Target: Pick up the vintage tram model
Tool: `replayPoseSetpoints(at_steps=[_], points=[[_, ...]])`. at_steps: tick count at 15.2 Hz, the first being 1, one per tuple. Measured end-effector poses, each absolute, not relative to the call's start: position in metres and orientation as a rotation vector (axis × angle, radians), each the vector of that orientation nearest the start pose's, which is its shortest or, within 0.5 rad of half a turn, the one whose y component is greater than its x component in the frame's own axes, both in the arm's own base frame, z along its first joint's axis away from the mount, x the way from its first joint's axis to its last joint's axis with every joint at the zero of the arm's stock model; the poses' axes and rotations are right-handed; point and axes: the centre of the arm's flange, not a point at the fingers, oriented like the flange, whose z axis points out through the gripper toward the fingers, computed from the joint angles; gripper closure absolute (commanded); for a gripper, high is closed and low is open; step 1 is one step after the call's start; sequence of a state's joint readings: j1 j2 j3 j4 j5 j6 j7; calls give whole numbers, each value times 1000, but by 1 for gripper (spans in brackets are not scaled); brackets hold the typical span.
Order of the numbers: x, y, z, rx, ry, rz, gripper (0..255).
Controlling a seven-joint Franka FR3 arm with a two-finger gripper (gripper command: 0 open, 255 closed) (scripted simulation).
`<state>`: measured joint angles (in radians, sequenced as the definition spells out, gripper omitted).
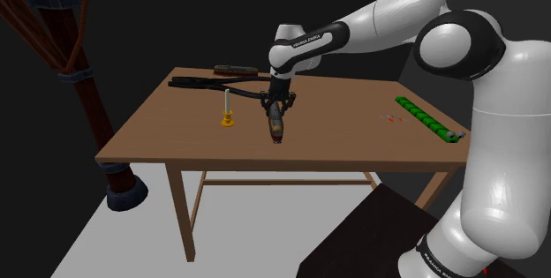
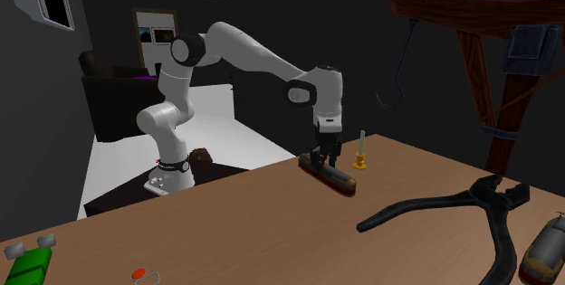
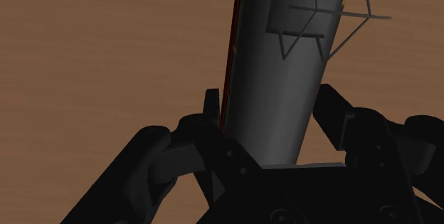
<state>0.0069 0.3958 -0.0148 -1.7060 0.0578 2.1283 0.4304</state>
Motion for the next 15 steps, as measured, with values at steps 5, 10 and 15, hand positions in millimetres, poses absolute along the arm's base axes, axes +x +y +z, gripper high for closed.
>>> replayPoseSetpoints(at_steps=[5,10,15], points=[[662,-2,365,-3009,716,-28,255],[662,-2,367,-3009,716,-26,255],[662,-2,390,-3009,716,-26,255]])
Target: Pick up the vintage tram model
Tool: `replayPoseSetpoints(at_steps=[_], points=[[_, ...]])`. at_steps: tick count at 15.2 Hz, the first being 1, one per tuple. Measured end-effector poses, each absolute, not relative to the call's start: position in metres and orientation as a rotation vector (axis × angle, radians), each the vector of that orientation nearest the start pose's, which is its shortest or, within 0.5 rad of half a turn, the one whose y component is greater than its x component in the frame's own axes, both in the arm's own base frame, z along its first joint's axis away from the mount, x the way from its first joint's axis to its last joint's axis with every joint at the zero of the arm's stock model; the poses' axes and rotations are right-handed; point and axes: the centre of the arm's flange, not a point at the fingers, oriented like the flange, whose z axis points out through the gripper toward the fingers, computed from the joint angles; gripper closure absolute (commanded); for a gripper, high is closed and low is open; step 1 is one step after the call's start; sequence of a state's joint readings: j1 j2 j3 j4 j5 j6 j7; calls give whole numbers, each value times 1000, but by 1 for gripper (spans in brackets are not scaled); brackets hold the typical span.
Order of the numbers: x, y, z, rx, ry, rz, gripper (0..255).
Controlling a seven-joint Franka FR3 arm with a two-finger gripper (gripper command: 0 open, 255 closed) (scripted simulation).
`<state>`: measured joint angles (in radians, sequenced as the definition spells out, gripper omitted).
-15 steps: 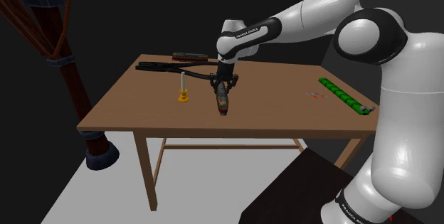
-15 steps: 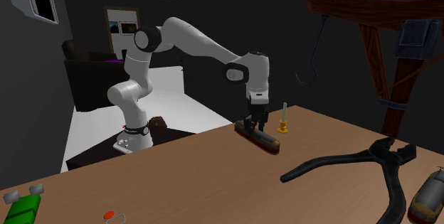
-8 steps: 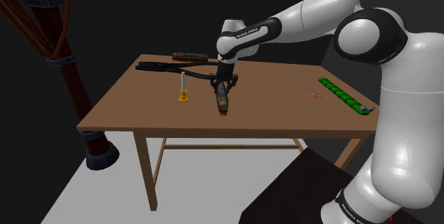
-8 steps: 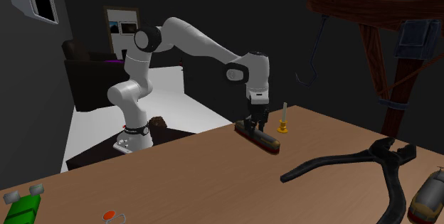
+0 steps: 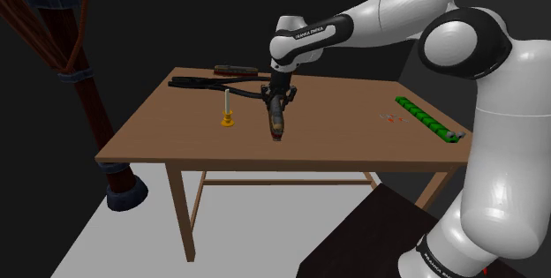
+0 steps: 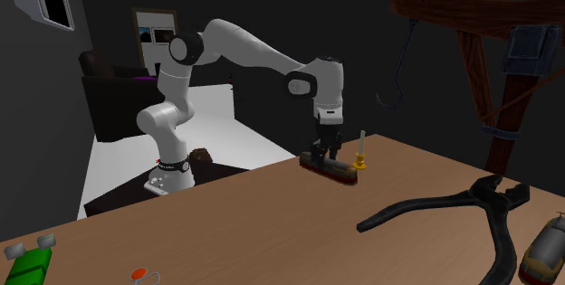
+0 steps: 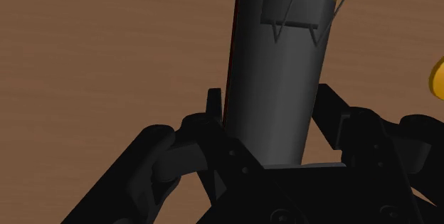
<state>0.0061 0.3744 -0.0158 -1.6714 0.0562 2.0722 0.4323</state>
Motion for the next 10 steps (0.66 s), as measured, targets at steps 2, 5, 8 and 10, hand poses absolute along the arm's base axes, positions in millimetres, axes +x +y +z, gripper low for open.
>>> replayPoseSetpoints(at_steps=[2,5,8,10], points=[[661,-2,400,-3009,716,-26,255],[662,-2,416,-3009,716,-26,255],[661,-2,433,-3009,716,-26,255],[661,-2,441,-3009,715,-26,255]])
